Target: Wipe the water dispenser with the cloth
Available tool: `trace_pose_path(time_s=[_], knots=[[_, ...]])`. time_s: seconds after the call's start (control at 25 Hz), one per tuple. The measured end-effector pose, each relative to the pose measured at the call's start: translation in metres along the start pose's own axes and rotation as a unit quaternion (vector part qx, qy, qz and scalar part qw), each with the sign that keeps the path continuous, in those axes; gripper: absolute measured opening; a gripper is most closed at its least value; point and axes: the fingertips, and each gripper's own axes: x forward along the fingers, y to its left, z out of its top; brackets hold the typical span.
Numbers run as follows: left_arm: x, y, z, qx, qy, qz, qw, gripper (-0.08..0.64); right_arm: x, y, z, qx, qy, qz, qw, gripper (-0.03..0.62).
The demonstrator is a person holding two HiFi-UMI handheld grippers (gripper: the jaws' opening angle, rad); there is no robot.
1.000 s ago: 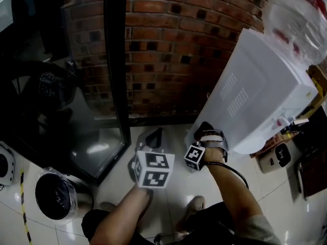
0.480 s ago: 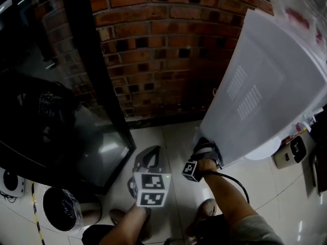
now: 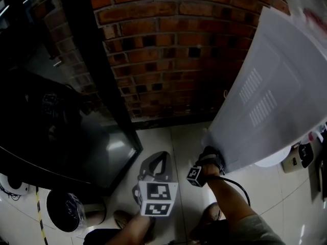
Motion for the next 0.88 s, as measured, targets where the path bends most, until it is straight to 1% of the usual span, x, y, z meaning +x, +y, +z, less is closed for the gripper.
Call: trace_pose_path(time_s=[0.12,0.24,0.32,0.4,0.44,0.48,0.56,0.64,0.68,0.76,0.88], knots=[[-0.012,-0.003,0.018,0.002,-0.021,0.002,0.9998,0.0,-0.026,-0.015,-0.005,0.032,-0.018,-0.014,0.999,0.069],[-0.032,-0.009,0.04,0.008,-0.048,0.002,0.9988,0.0,-0.066,-0.038,-0.012,0.063,-0.043,-0.054,0.996,0.069],[-0.046,-0.016,0.049,0.011,-0.06,-0.003,0.9981,0.0,-0.098,-0.056,-0.025,0.085,-0.062,-0.09,0.99,0.069],[-0.054,-0.026,0.061,0.021,-0.077,-0.014,0.9967,0.0,-0.128,-0.078,-0.054,0.134,-0.077,-0.125,0.98,0.069],[-0.058,-0.032,0.071,0.025,-0.089,-0.02,0.9955,0.0,-0.143,-0.09,-0.075,0.171,-0.086,-0.141,0.971,0.069],[-0.062,-0.037,0.081,0.025,-0.102,-0.025,0.9941,0.0,-0.16,-0.1,-0.096,0.214,-0.097,-0.154,0.96,0.068],[-0.074,-0.042,0.098,0.018,-0.126,-0.026,0.9915,0.0,-0.2,-0.114,-0.137,0.299,-0.123,-0.175,0.93,0.069],[-0.087,-0.045,0.112,0.01,-0.143,-0.025,0.9894,0.0,-0.245,-0.127,-0.181,0.361,-0.135,-0.207,0.899,0.069],[-0.092,-0.046,0.117,0.008,-0.149,-0.024,0.9885,0.0,-0.268,-0.134,-0.203,0.379,-0.136,-0.232,0.885,0.068],[-0.1,-0.05,0.126,0.009,-0.161,-0.023,0.9867,0.0,-0.314,-0.15,-0.249,0.399,-0.133,-0.296,0.858,0.069],[-0.109,-0.063,0.139,0.017,-0.177,-0.032,0.9836,0.0,-0.388,-0.164,-0.317,0.424,-0.122,-0.385,0.811,0.069]])
